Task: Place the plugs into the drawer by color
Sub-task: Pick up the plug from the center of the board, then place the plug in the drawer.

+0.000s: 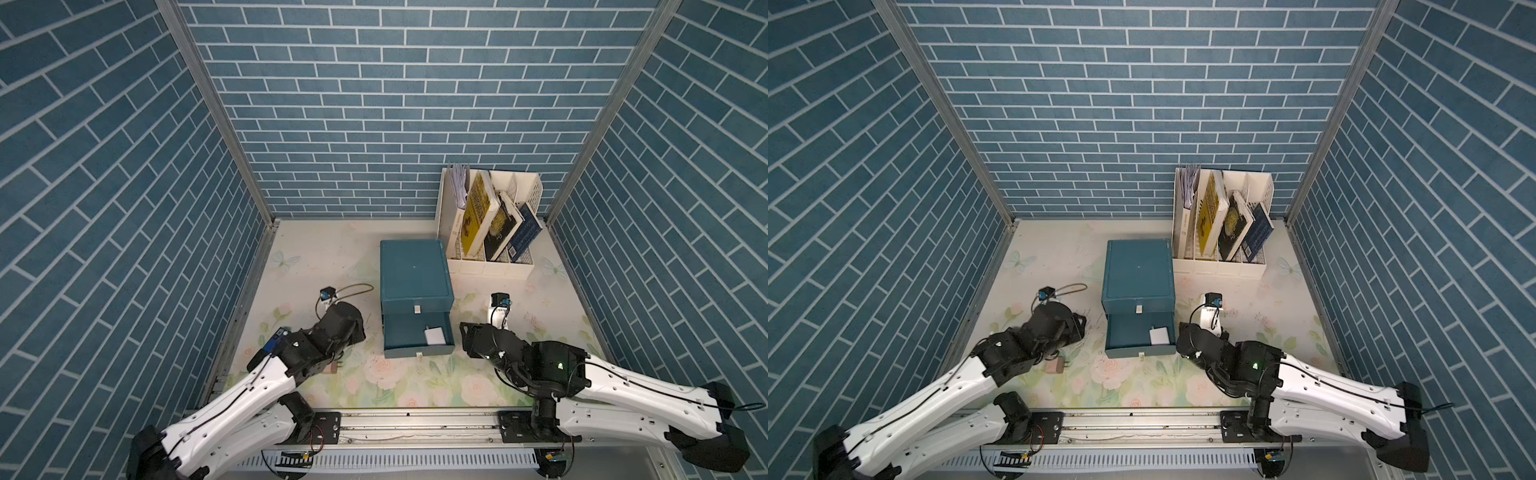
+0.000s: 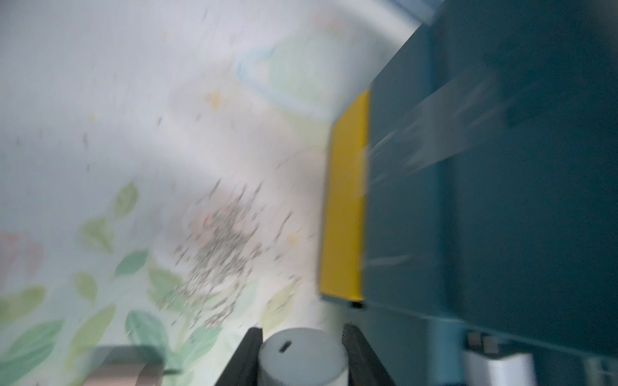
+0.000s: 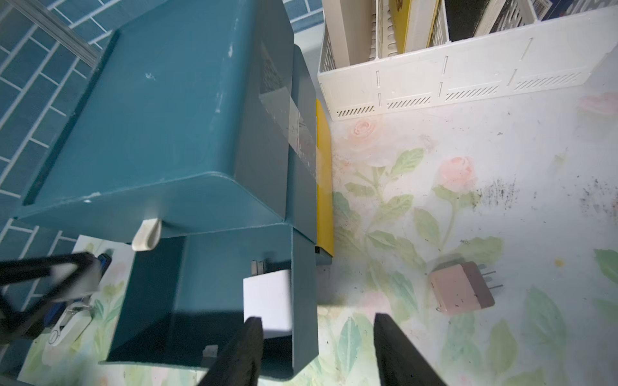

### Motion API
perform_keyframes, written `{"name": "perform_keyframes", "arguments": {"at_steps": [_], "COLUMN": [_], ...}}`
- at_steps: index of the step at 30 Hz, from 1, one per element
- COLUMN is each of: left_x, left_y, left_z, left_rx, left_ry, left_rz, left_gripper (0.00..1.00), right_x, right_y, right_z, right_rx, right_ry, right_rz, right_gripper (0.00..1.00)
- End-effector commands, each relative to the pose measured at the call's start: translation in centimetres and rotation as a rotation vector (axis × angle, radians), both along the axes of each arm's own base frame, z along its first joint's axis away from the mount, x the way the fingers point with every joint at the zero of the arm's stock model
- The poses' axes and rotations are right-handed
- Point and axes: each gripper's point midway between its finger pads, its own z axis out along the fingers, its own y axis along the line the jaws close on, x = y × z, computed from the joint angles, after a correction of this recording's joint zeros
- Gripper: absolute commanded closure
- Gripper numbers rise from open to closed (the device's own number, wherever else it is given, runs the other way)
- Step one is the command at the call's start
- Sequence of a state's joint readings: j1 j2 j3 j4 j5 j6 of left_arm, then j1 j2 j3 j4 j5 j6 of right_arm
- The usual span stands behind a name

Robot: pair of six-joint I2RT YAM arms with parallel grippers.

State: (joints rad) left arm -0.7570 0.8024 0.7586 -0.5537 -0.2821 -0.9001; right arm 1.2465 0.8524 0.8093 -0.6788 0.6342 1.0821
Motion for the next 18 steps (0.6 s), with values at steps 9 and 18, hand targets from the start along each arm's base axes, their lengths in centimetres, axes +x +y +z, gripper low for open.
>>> {"name": "perform_keyframes", "arguments": {"at_steps": [9, 18], "left_x": [3.2, 3.6], "left_y": [-4.1, -13.0], "left_z": [14.0, 12.9], "left_rx": [0.082, -0.053], "left_ry": [-0.457, -0.405], "left_rz": [-0.236, -0.575], "left_gripper": [1.0, 1.0], "right_x": [7.4, 11.5], "right_y": [-2.0, -3.2], "right_z": [4.3, 7.6], "right_rx": [-0.021, 0.032], "right_ry": [-0.138, -0.127], "right_rz": [-0.105, -0.167], "right_gripper": [0.43, 0.47]}}
